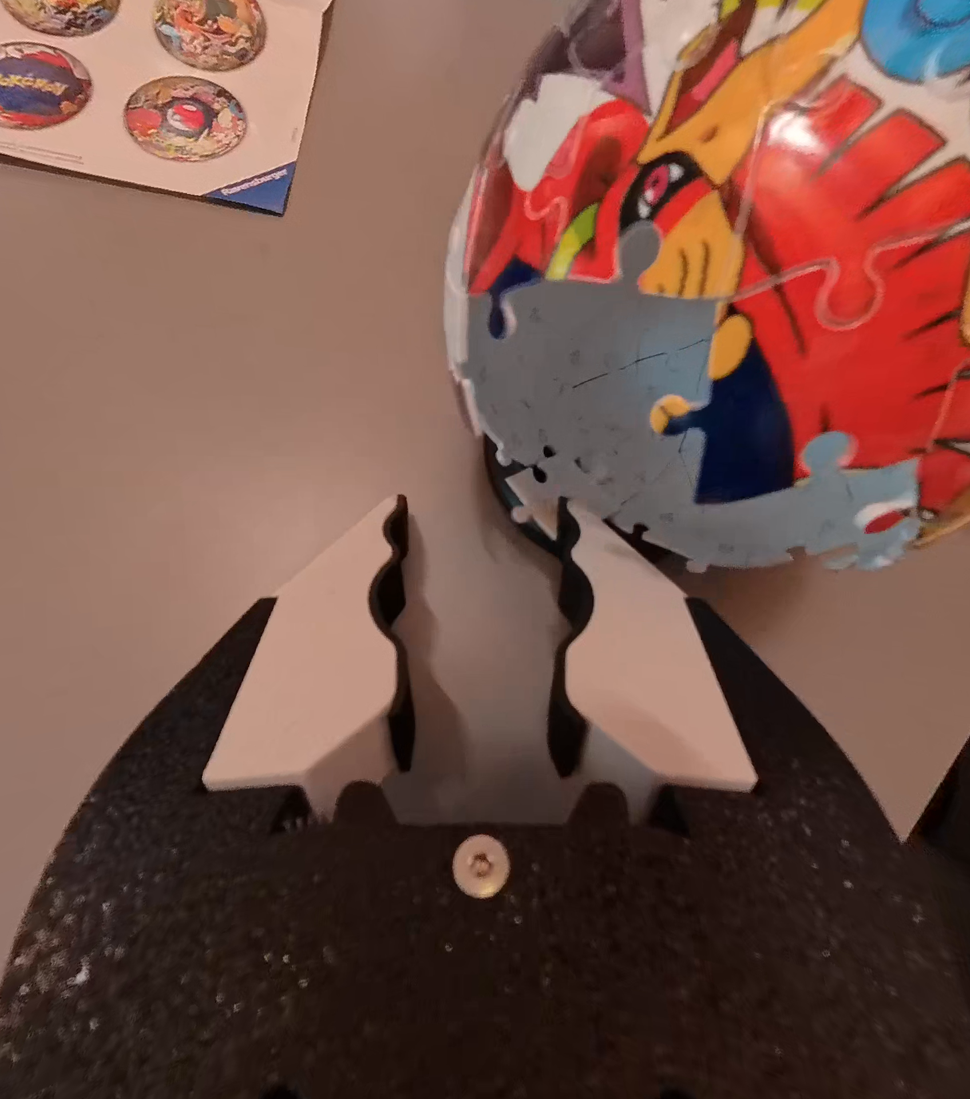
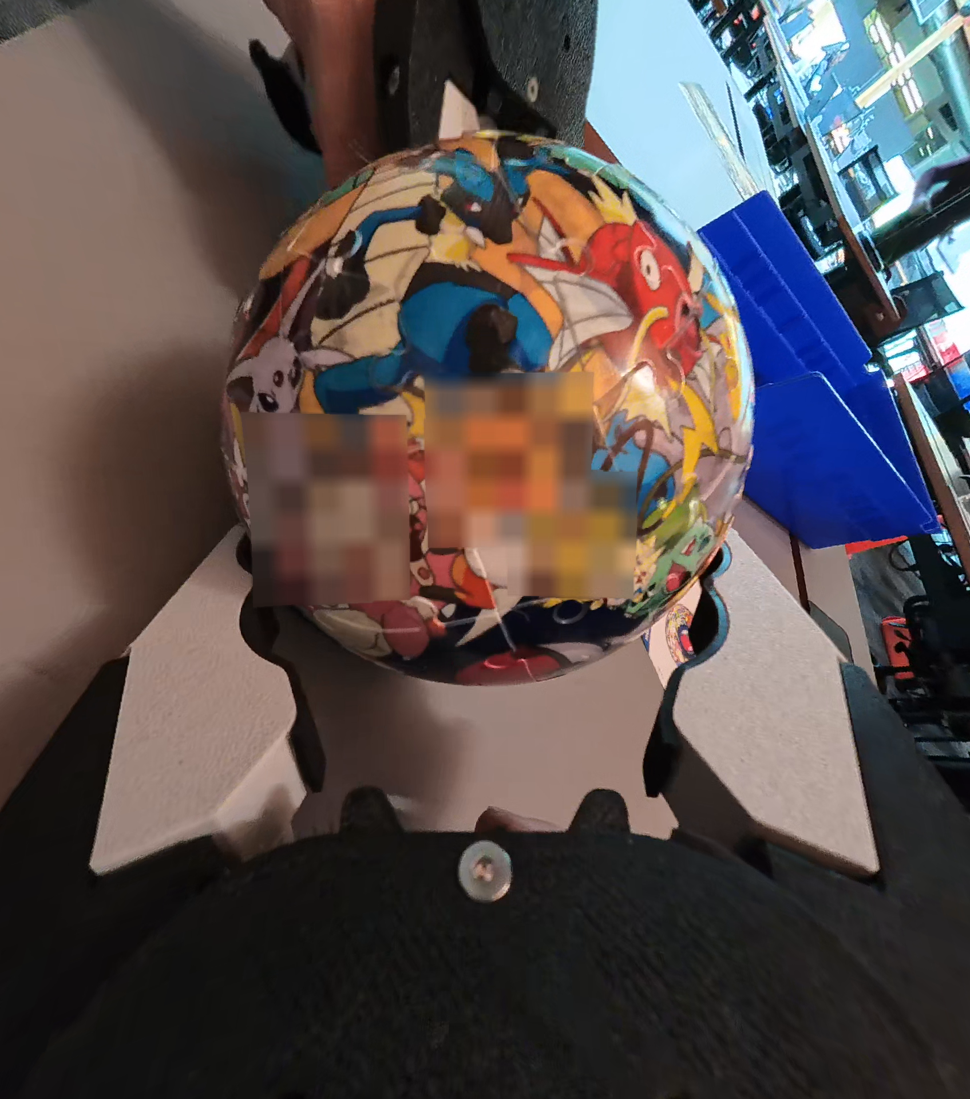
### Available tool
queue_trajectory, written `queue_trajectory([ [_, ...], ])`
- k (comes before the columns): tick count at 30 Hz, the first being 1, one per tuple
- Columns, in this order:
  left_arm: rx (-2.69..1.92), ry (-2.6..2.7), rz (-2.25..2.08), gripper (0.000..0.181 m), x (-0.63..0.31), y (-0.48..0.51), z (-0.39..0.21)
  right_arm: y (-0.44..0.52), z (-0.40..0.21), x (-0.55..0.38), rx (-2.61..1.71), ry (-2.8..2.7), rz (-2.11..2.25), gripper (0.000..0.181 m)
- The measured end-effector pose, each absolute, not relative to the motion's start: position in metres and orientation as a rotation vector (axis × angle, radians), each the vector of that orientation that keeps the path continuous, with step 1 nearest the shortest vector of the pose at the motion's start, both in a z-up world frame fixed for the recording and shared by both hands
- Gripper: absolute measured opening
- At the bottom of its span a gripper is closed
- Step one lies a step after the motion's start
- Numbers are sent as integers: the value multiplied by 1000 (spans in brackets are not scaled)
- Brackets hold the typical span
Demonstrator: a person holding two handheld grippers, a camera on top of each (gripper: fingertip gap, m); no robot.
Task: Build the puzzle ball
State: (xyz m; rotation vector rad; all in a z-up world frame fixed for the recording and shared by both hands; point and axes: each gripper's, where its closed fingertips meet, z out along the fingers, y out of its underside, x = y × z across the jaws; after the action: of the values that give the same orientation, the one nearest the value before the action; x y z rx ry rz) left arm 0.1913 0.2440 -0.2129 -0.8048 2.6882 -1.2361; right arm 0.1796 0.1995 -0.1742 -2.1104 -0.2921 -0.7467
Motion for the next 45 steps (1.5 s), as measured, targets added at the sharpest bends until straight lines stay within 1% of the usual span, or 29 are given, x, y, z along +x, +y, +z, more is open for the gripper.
queue_trajectory([
  [2,-825,2673,-1191,45,194,256,-212,199,-174,179,-2110,-296,-749,142],
  [7,-884,2693,-1159,47,187,276,-213,198,-174,179,-2104,-291,-757,142],
  [10,-802,2742,-1157,46,176,274,-216,198,-174,180,-2099,-297,-758,142],
  [13,-772,2724,-1085,36,179,277,-222,198,-174,180,-2104,-306,-762,141],
  [17,-789,2699,-1060,13,183,278,-223,198,-174,180,-2108,-307,-777,141],
  [23,-738,2717,-1114,13,176,269,-223,197,-174,179,-2097,-298,-781,141],
  [27,-774,2683,-1241,12,176,264,-213,196,-174,179,-2109,-307,-766,140],
  [28,-775,2678,-1260,0,176,263,-210,196,-174,178,-2113,-309,-756,140],
  [31,-739,2650,-1271,0,178,263,-204,196,-173,176,-2127,-302,-701,139],
  [33,-740,2673,-1206,0,178,265,-210,197,-171,174,-2124,-289,-657,139],
  [34,-752,2681,-1165,3,179,267,-214,197,-170,174,-2123,-292,-662,141],
  [39,-884,2596,-1201,52,189,271,-206,200,-166,173,-2103,-314,-690,144],
  [43,-869,2461,-1336,92,205,262,-188,203,-166,172,-2098,-331,-681,145],
  [44,-842,2461,-1350,98,209,257,-188,203,-167,172,-2100,-334,-680,146],
  [45,-815,2482,-1344,101,211,252,-192,204,-168,173,-2103,-338,-681,145],
])
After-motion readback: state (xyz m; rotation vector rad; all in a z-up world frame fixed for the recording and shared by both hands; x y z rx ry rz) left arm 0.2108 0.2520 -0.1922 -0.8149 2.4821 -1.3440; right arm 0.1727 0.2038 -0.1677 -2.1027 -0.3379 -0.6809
